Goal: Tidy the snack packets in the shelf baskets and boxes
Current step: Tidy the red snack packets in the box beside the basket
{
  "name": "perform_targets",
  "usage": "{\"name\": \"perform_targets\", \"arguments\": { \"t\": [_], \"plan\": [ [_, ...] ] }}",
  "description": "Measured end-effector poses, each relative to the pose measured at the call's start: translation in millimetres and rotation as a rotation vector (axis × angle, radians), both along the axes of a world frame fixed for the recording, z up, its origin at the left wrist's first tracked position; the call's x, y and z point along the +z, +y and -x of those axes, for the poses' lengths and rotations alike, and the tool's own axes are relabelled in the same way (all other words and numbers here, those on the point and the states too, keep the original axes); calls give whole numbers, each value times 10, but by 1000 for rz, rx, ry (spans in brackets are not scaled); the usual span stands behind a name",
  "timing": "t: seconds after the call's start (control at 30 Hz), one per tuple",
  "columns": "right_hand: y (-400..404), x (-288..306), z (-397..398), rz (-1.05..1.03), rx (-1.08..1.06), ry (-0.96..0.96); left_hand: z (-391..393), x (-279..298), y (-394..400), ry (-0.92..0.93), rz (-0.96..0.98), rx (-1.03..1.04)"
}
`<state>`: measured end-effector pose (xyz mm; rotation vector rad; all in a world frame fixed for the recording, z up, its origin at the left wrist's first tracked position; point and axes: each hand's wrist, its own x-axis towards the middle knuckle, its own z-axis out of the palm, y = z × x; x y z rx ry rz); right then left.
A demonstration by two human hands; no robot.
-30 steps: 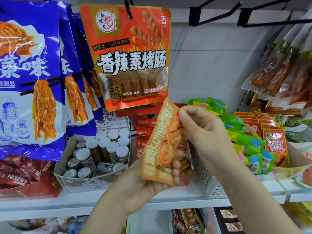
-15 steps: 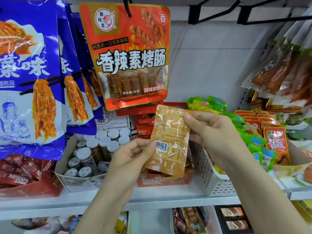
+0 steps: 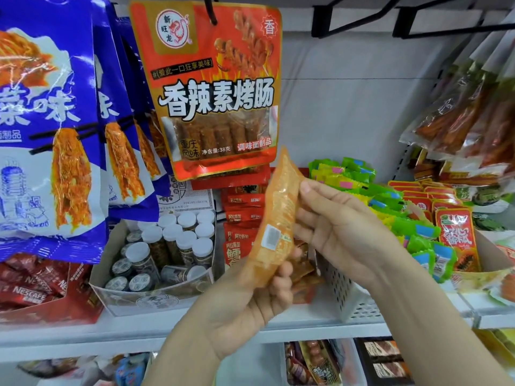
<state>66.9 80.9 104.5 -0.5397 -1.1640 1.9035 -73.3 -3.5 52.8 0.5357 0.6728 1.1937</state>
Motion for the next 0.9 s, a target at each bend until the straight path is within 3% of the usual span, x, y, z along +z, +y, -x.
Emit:
{"name": "perform_targets", "arguments": {
  "t": [0.07,0.17,0.27,0.5,0.63,0.77,0.9],
  "plan": [
    [25,32,-48,-12,-67,-73,25,-17,41,107,8,150],
    [55,83,-134,27,-76,-144,95,-67,74,410,-9,428],
    [31,68,-154,-150,-144,-275,103,-72,59,608,-77,569],
    [6,77,-159,-245,-350,-358,106,-59,47,651,-177,551],
    [16,144,-215,-489,-552,-439,162,-33,51,672,-209,473],
    [75,209,-378,-838,-822,-667,175,-121,39,1133,-366,362],
    [15,122,-304,-1070,-842,-908,21,-312,57,1632,-549,192]
  ]
}}
